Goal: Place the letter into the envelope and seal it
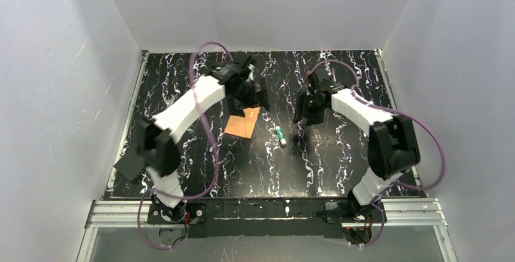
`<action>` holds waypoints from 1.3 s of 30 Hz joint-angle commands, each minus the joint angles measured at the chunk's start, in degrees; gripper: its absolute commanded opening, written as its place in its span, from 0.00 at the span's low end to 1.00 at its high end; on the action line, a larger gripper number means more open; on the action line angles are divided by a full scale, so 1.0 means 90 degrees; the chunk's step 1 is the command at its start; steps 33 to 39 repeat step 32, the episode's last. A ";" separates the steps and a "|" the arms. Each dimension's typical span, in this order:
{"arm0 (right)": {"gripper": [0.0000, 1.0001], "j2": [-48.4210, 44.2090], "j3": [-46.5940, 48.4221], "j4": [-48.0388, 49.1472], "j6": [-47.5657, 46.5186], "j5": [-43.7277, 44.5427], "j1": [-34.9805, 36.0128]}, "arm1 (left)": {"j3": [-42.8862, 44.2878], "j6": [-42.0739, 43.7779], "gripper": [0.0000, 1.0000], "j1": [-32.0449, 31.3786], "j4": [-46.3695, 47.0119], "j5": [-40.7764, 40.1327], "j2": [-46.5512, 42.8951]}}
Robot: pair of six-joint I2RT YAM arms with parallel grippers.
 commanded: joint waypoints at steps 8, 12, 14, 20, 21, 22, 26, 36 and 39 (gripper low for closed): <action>0.79 -0.3191 0.1243 -0.1372 0.0445 0.2684 0.0015 | -0.1767 0.0868 0.98 -0.0002 -0.0912 -0.3110 -0.5983; 0.99 -0.3731 0.1827 -0.1723 0.0186 0.3278 0.0015 | -0.1855 0.1291 0.98 -0.0010 -0.1143 -0.3582 -0.7371; 0.99 -0.4001 0.2082 -0.1778 0.0083 0.3467 0.0015 | -0.1768 0.1484 0.98 -0.0005 -0.1314 -0.3806 -0.7766; 0.99 -0.4580 0.2822 -0.1776 -0.0014 0.3493 0.0015 | -0.1299 0.1776 0.98 -0.0010 -0.1828 -0.4247 -0.8273; 0.99 -0.4586 0.2922 -0.1840 -0.0010 0.3469 0.0015 | -0.1264 0.1802 0.98 -0.0010 -0.1865 -0.4268 -0.8303; 0.99 -0.4593 0.2987 -0.1891 -0.0007 0.3446 0.0015 | -0.1243 0.1838 0.98 -0.0009 -0.1883 -0.4265 -0.8341; 0.99 -0.4838 0.2880 -0.1802 0.0137 0.3249 0.0015 | -0.1174 0.1761 0.98 -0.0009 -0.1895 -0.4260 -0.8448; 0.99 -0.4955 0.2731 -0.1778 0.0429 0.3070 0.0015 | -0.0948 0.1931 0.98 -0.0010 -0.2084 -0.4140 -0.8359; 0.99 -0.4955 0.2731 -0.1778 0.0429 0.3070 0.0015 | -0.0948 0.1931 0.98 -0.0010 -0.2084 -0.4140 -0.8359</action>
